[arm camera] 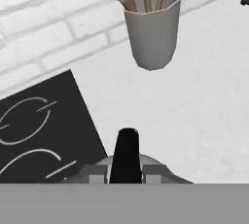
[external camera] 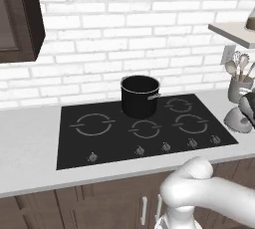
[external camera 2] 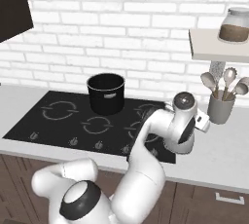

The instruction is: Pick the kettle from the counter and place it on a stove burner. Then turn the burner on.

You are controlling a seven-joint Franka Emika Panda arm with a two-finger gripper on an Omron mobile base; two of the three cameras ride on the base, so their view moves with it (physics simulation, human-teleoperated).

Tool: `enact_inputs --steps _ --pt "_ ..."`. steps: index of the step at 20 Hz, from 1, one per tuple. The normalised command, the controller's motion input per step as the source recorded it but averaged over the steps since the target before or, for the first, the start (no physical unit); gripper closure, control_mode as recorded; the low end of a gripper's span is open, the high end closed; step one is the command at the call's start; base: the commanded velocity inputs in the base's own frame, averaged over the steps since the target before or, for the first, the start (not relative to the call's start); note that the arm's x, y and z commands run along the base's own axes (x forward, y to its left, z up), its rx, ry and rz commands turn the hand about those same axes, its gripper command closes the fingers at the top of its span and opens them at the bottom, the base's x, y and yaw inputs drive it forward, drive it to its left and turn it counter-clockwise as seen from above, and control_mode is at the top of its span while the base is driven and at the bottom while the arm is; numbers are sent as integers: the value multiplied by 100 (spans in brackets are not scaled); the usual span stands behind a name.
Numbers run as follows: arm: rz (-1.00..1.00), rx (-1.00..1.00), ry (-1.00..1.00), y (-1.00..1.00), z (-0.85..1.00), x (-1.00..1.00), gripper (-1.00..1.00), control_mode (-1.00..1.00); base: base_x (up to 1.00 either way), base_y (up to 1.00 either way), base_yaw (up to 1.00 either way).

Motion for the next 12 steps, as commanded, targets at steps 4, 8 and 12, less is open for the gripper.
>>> enact_inputs --steps 4,8,12 --pt "-12 -5 -3 100 42 20 100 -100 0 0 0" --pt "-17 -16 0 99 33 75 100 -100 0 0 0" --pt "-23 -18 5 80 14 99 100 -100 0 0 0"
